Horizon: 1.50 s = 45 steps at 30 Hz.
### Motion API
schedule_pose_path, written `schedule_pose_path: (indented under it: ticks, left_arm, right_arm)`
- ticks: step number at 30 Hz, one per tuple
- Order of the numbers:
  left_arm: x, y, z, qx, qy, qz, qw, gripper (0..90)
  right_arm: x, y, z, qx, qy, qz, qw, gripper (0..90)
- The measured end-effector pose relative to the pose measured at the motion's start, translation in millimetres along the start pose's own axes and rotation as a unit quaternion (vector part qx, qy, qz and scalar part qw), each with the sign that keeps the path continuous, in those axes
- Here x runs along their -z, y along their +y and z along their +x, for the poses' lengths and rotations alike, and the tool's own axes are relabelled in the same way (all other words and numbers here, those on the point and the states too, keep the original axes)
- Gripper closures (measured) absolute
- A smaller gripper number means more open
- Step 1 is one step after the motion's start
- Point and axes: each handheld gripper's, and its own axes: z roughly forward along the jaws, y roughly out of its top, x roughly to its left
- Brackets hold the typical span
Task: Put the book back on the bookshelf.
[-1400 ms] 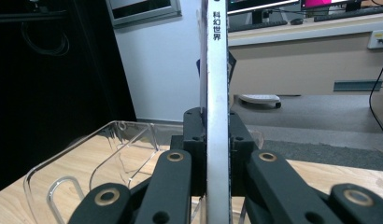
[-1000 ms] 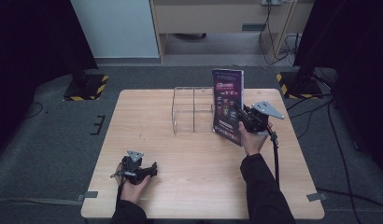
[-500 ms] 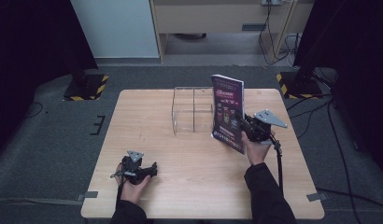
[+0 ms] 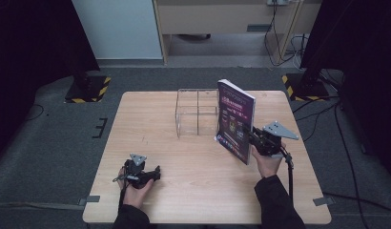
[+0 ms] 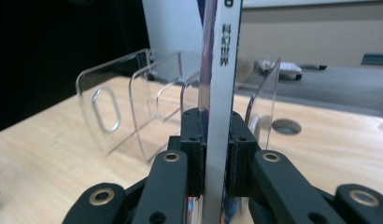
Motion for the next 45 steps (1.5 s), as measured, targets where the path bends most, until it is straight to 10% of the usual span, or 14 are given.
schedule_pose_path:
  ticks: [18, 45]
  left_arm:
    - [0.1, 0.0, 0.0, -0.001, 0.0, 0.0, 1.0, 8.4]
    - [0.0, 0.0, 0.1, -0.001, 0.0, 0.0, 1.0, 8.4]
  right_arm:
    - [40.5, -28.0, 8.5, -0.002, 0.002, 0.036, 0.9994, 78.8]
    - [28.0, 29.3, 4.3, -0.022, -0.009, 0.029, 0.9993, 82.3]
